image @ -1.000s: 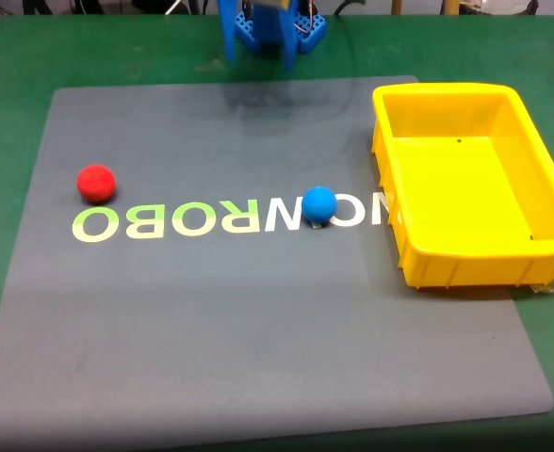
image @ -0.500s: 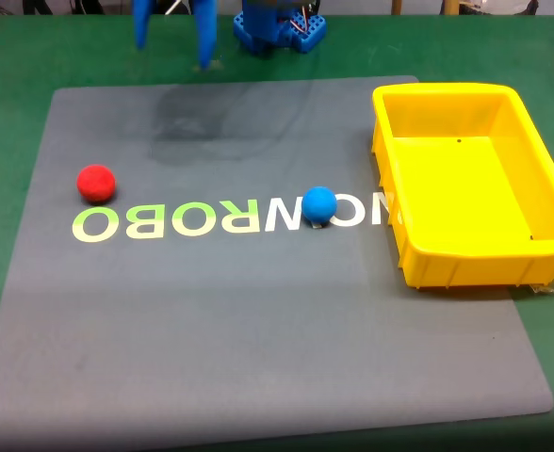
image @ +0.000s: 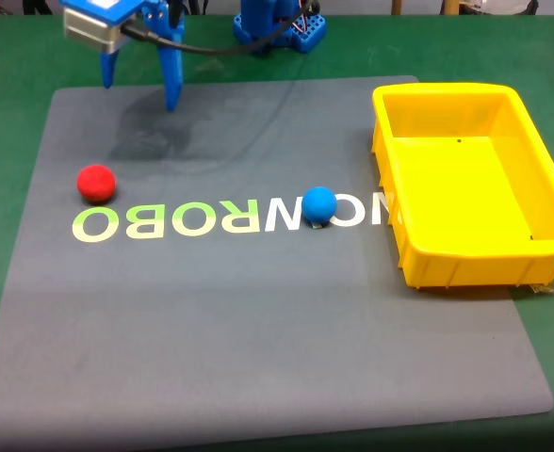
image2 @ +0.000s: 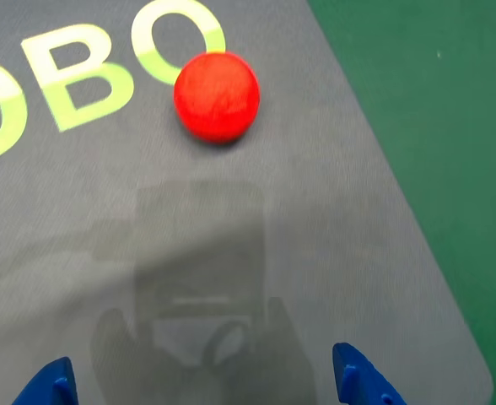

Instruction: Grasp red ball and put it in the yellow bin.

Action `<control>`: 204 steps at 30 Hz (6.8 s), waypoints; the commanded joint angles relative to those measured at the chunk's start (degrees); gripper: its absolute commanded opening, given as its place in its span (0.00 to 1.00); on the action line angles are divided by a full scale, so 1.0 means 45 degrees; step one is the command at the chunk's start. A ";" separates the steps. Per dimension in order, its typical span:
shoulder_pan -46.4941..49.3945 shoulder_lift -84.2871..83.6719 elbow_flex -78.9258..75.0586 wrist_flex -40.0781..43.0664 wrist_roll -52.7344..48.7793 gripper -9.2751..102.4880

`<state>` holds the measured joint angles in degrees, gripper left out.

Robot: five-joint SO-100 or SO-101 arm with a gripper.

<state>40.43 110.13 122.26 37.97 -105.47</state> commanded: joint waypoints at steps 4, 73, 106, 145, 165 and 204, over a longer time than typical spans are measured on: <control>0.0156 -0.1777 -0.1934 -0.1113 -0.0156 0.40; -0.3379 -0.6602 -1.0605 -0.0176 0.2129 0.08; -1.4648 -0.4531 -1.0449 0.0820 0.3613 0.08; -1.1270 0.3555 -0.2676 0.1641 0.2539 0.27; -0.8203 1.5391 1.0586 0.3672 0.0215 0.08; -0.7480 1.7852 1.2305 0.8828 0.0391 0.08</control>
<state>6.24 189.76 175.87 76.38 -104.85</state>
